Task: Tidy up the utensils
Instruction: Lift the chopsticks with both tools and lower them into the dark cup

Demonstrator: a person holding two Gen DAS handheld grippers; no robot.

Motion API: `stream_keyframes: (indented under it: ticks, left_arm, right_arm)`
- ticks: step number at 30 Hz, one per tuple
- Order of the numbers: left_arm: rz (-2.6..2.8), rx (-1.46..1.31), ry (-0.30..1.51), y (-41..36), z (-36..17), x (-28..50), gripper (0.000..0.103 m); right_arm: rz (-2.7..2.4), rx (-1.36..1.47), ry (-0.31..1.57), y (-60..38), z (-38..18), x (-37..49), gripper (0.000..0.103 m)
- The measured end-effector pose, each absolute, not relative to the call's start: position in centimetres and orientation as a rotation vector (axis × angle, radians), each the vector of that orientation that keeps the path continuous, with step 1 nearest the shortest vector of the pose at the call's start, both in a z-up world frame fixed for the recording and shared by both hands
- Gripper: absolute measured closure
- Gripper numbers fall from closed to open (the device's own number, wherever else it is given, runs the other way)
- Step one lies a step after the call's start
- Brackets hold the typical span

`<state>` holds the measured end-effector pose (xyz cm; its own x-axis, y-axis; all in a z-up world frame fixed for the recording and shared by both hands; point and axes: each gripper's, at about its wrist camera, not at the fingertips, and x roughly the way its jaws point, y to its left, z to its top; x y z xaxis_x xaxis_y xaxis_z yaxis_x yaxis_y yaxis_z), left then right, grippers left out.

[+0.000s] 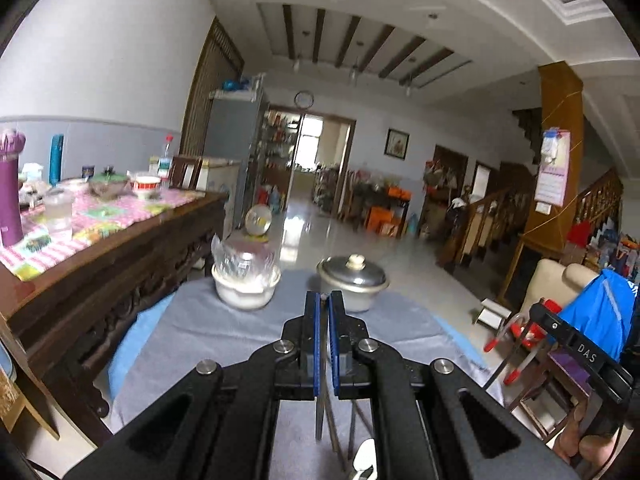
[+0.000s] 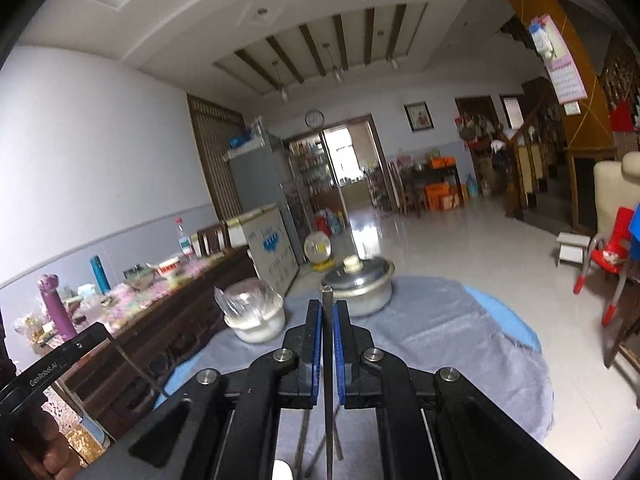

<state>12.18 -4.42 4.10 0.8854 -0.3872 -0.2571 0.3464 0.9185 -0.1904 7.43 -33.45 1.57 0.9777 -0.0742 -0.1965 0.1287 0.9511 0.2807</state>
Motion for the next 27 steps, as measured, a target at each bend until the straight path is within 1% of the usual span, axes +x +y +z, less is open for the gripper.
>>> stream_keyframes:
  ticks: [6,10,14,18,22,27]
  left_arm:
    - [-0.462,-0.184,0.231,-3.7,7.2,9.2,0.099]
    - [-0.494,-0.207,0.191,-3.7,7.9,7.5,0.099]
    - [-0.489,-0.202,0.194,-4.6,7.3,7.2,0.099]
    - [-0.474,-0.205,0.21,-5.5,5.9,7.7,0.099]
    - [-0.477,-0.223,0.238,-6.0,4.8,8.4,0.099]
    - [-0.453,-0.199,0.298,-6.8,2.5,9.6,0.099]
  right_arm:
    - [-0.068,0.265,0.088,-31.4,5.1,4.3,0.096]
    - [-0.039,0.253,0.071,-29.9,5.9,3.8,0.096]
    - [-0.016,0.244,0.119,-28.5,4.7,4.3,0.096]
    - [-0.011,0.238,0.189,-27.5,2.3,5.2,0.096]
    - [-0.014,0.243,0.247,-27.2,0.1,5.9,0.096]
    - [-0.008,0.268,0.292,-27.9,-1.3,6.2,0.096]
